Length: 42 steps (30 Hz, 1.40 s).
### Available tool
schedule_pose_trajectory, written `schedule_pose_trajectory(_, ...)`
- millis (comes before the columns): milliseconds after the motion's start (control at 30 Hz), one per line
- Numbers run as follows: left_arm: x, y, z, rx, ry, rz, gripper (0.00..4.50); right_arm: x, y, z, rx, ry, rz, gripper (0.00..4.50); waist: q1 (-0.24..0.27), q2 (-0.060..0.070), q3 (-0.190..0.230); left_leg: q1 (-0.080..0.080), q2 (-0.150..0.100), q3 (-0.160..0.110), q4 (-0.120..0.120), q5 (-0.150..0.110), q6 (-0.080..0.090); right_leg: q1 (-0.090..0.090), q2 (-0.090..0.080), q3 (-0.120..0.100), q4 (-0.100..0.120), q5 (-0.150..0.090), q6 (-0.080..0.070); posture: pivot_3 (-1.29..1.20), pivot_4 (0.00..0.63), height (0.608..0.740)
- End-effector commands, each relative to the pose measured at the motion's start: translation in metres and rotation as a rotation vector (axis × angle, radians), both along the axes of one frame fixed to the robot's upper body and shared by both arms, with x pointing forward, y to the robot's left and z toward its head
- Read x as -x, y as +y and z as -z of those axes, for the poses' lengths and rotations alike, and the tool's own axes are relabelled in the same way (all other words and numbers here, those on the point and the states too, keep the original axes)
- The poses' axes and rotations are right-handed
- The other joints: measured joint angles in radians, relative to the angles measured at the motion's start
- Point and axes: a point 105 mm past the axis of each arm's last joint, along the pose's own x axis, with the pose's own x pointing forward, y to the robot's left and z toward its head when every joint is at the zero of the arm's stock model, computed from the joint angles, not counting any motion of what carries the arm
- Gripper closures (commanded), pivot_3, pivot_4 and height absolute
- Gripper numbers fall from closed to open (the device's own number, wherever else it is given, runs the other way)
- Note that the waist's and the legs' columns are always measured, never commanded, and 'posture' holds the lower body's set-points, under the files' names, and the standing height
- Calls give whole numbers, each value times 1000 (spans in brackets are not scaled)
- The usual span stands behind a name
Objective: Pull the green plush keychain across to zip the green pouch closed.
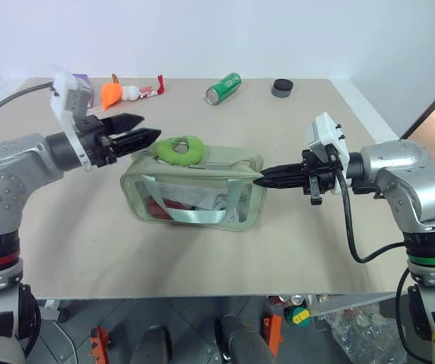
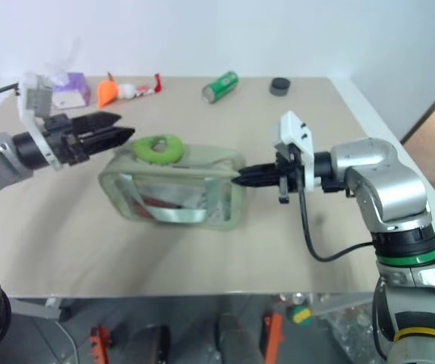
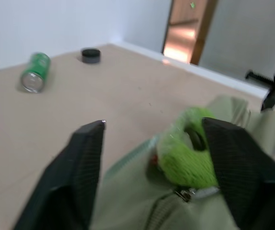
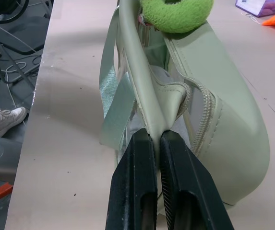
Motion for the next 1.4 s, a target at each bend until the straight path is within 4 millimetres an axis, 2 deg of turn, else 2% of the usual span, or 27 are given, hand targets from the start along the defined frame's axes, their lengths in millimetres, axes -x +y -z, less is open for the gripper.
schedule_pose_trajectory(33, 5, 9, -20, 71, -55, -21, 55, 2, 4, -10, 6, -50, -26, 4500, 0, 0, 0, 0, 0, 0, 0, 0, 0, 0, 0, 0, 0, 0, 0, 0, 150, 740)
schedule_pose_trajectory(200, 22, 18, -28, 114, -83, -1, 55, 2, 5, -11, 12, -52, -36, 4500, -2, 0, 0, 0, 0, 0, 0, 0, 0, 0, 0, 0, 0, 0, 0, 0, 150, 740)
schedule_pose_trajectory(300, 44, 28, -6, -10, -48, 17, 55, 1, 5, -11, 15, -53, -39, 4500, -10, 0, 0, 0, 0, 1, -1, 0, 0, -1, 0, 1, 0, 0, 0, 0, 150, 740)
schedule_pose_trajectory(433, 53, 51, 34, -156, 89, -44, 55, 1, 5, -10, 16, -50, -41, 4500, -9, 0, 0, 1, 0, 0, -2, 0, 0, -1, 0, 0, 0, -1, -1, 0, 150, 740)
schedule_pose_trajectory(500, 56, 56, 45, -188, 125, -54, 55, 1, 5, -10, 17, -48, -41, 4500, -7, 0, 0, 1, 0, 0, -2, 0, 0, -1, 0, -1, 0, -2, -2, 0, 150, 740)
schedule_pose_trajectory(667, 53, 50, 57, -180, 147, -37, 55, 1, 6, -11, 16, -48, -43, 4500, -4, 0, 0, 1, 0, 1, -1, 0, 0, 0, 0, -1, 0, 0, -1, 0, 150, 740)
schedule_pose_trajectory(900, 33, 44, 73, -168, 158, -51, 55, 3, 4, -11, 23, -47, -35, 4500, -4, 0, 0, 1, 0, 1, -2, 0, 0, -1, 0, 0, 0, -1, -1, 0, 150, 740)
schedule_pose_trajectory(933, 32, 43, 73, -164, 156, -49, 589, 4, 3, -11, 23, -46, -32, 4500, -4, 0, 0, 1, 0, 1, -2, 0, 0, -1, 0, 0, 0, -1, -1, 0, 150, 740)
schedule_pose_trajectory(967, 30, 43, 73, -158, 154, -47, 677, 4, 3, -11, 23, -46, -30, 4500, -4, 0, 0, 1, 0, 1, -2, 0, 0, -1, 0, 0, 0, -1, -1, 0, 150, 740)
schedule_pose_trajectory(1000, 29, 42, 72, -146, 146, -44, 1174, 4, 2, -11, 23, -45, -28, 4500, -4, 0, 0, 1, 0, 1, -2, 0, 0, -1, 0, 0, 0, -1, -1, 0, 150, 740)
schedule_pose_trajectory(1167, 22, 35, 63, -102, 89, -38, 2813, 5, 0, -11, 26, -43, -20, 4500, -1, 0, 0, 0, 0, 1, -1, 0, 0, 0, 0, 0, 0, -1, -1, 0, 150, 740)
schedule_pose_trajectory(1333, 24, 35, 61, -88, 85, -32, 4466, 5, 0, -11, 26, -41, -17, 4500, -1, 0, 0, 1, 0, 1, -1, 0, 0, 0, 0, 0, 0, 0, -1, 0, 150, 740)
schedule_pose_trajectory(1400, 26, 34, 61, -87, 88, -29, 4466, 4, 0, -10, 25, -39, -16, 4500, -1, 0, 0, 1, 0, 1, -1, 0, 0, 0, 0, 0, 0, 0, -1, 0, 150, 740)
